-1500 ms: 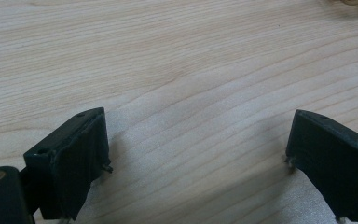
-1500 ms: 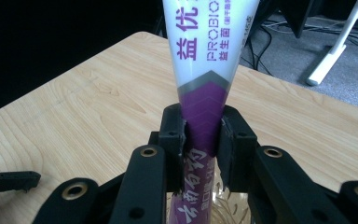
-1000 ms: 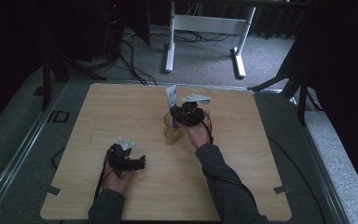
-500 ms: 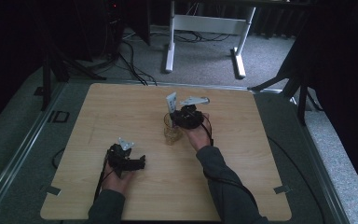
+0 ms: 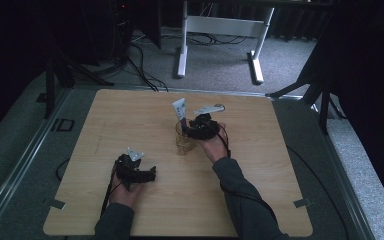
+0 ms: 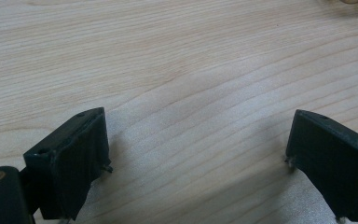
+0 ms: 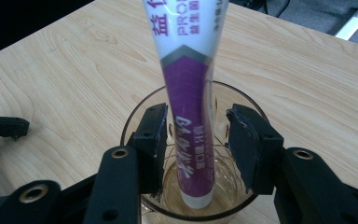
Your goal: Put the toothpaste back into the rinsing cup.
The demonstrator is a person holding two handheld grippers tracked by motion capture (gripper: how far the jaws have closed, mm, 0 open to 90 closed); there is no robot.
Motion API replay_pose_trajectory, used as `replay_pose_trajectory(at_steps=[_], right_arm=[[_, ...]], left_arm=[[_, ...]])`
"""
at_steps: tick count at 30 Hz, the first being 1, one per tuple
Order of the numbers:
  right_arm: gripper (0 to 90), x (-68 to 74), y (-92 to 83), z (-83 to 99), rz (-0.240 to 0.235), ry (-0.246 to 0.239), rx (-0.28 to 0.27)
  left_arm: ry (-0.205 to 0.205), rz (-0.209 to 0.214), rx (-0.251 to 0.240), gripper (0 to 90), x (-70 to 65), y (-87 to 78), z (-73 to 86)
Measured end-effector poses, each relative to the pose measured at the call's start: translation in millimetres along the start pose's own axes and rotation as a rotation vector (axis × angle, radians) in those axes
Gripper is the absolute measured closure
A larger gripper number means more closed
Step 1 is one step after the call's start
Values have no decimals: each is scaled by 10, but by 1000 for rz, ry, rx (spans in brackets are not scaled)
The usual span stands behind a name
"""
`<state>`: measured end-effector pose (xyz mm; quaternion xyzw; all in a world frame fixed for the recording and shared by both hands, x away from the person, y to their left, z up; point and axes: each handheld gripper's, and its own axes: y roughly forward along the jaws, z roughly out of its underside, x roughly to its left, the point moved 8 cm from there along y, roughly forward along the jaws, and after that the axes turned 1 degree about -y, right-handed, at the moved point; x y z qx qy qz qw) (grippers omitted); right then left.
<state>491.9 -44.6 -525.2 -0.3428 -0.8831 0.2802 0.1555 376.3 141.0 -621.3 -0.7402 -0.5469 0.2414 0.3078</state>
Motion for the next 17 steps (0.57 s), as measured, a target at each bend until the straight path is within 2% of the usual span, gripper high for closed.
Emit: replay_pose_trajectory(at_steps=[5, 17], right_arm=[[558, -11, -46, 6, -4, 0, -13], [539, -79, -353, -31, -12, 11, -87]], left_arm=[[1, 0, 0, 58, 0, 0, 0], [1, -1, 0, 57, 1, 0, 0]])
